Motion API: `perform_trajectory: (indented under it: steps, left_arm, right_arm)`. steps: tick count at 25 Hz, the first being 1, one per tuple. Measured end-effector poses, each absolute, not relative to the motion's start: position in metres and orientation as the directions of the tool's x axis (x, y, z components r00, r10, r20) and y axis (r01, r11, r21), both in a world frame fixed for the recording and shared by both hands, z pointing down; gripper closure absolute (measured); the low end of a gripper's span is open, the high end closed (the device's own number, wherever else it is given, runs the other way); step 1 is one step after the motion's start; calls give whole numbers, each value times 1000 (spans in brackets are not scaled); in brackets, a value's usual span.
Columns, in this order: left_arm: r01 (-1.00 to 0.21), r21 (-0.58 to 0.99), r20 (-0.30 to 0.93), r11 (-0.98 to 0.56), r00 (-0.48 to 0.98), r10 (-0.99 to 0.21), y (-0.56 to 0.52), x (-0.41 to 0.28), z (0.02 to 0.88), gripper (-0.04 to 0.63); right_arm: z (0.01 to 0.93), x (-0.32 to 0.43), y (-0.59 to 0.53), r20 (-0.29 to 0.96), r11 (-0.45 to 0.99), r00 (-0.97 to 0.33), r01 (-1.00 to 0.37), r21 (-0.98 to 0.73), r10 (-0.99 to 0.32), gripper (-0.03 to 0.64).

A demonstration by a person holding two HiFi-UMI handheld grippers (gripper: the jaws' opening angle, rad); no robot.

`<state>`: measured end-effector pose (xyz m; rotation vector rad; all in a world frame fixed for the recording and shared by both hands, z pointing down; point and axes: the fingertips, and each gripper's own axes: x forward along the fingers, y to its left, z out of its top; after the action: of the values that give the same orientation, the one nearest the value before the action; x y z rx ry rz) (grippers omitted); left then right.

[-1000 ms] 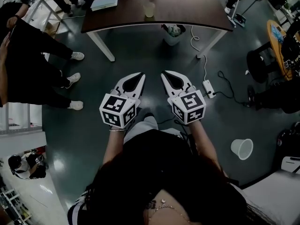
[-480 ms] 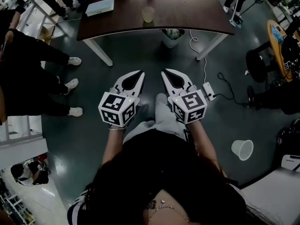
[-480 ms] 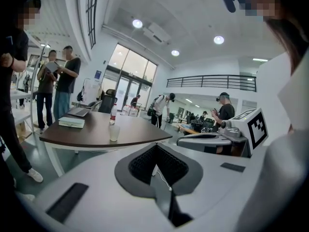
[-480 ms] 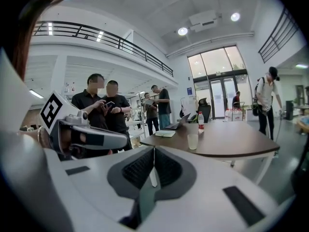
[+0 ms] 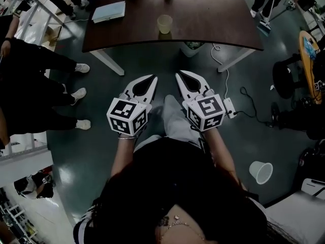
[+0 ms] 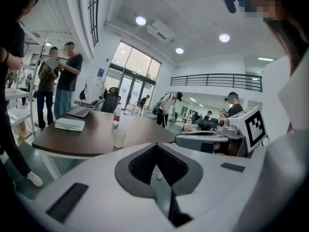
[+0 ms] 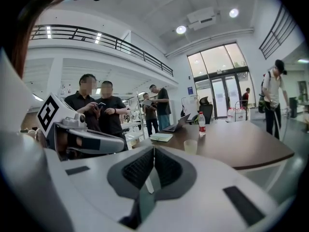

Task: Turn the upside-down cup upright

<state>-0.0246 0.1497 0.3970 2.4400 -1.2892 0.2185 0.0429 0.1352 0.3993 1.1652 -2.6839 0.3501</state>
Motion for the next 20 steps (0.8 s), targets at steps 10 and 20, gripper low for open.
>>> perform_trajectory:
  steps: [10, 20]
  left_arm:
    - [-841, 248, 327, -481, 540, -775, 31, -21, 399, 592]
    - [-869, 253, 348, -425, 492, -798, -47, -39, 402, 592]
  right_arm:
    - [409, 43, 9, 292, 691, -703, -705, -163, -648, 600]
    - [414, 25, -73, 308, 731, -743, -658, -178, -594, 598]
